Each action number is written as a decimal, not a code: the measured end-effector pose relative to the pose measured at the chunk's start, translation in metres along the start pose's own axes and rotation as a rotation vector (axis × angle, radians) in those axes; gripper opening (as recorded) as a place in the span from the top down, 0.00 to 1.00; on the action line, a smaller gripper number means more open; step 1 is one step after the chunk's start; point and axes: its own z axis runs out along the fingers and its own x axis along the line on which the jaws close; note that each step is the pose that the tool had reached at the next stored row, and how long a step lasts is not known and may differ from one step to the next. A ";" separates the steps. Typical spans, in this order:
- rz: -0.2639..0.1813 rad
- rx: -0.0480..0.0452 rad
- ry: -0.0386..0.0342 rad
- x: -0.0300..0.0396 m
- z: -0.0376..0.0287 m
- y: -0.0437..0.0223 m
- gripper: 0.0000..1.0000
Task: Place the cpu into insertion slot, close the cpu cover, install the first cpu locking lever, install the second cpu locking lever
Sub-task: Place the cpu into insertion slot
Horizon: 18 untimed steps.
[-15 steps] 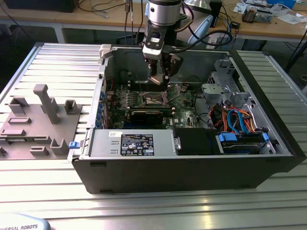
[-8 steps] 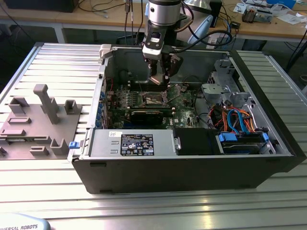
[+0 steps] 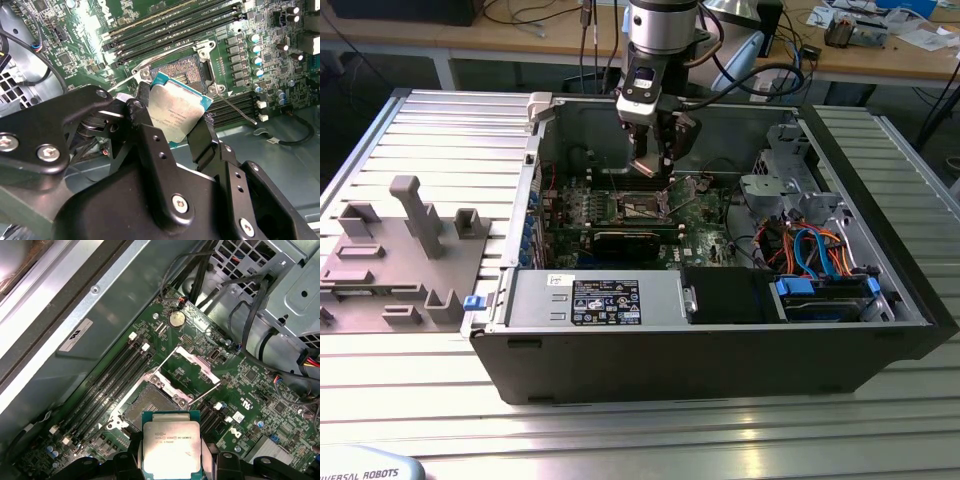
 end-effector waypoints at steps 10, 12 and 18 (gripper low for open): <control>0.006 0.0004 -0.0001 0.0000 0.0003 0.0000 0.45; 0.007 0.0005 -0.0002 0.0000 0.0003 0.0000 0.45; 0.011 0.0007 -0.0003 0.0000 0.0006 0.0000 0.45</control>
